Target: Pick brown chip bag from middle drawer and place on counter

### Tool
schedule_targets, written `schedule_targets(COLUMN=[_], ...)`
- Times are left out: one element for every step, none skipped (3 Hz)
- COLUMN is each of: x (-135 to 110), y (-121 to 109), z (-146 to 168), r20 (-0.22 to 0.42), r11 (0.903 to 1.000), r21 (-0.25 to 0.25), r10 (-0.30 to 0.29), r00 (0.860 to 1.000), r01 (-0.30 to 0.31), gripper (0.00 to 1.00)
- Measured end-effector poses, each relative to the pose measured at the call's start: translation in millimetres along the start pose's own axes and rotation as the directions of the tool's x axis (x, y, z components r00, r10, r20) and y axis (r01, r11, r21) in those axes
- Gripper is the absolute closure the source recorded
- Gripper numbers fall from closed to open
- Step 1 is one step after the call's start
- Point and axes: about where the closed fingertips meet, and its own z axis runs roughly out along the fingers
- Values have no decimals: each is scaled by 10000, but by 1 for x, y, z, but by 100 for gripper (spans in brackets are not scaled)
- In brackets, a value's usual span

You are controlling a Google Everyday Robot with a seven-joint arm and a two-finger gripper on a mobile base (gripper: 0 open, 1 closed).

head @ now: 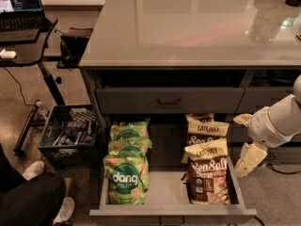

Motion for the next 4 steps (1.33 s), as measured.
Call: schedule_targets(x=[0, 11, 42, 68], y=[0, -6, -24, -49], z=[0, 26, 70, 108], r20=[0, 356, 1226, 2507], r11=[10000, 9982, 9787, 9481], r21=[0, 56, 318, 454], r10=[1, 600, 1974, 2941], r00=[10000, 9976, 9726, 9223], r01=[-1, -602, -2026, -3147], gripper=[0, 0, 0, 0])
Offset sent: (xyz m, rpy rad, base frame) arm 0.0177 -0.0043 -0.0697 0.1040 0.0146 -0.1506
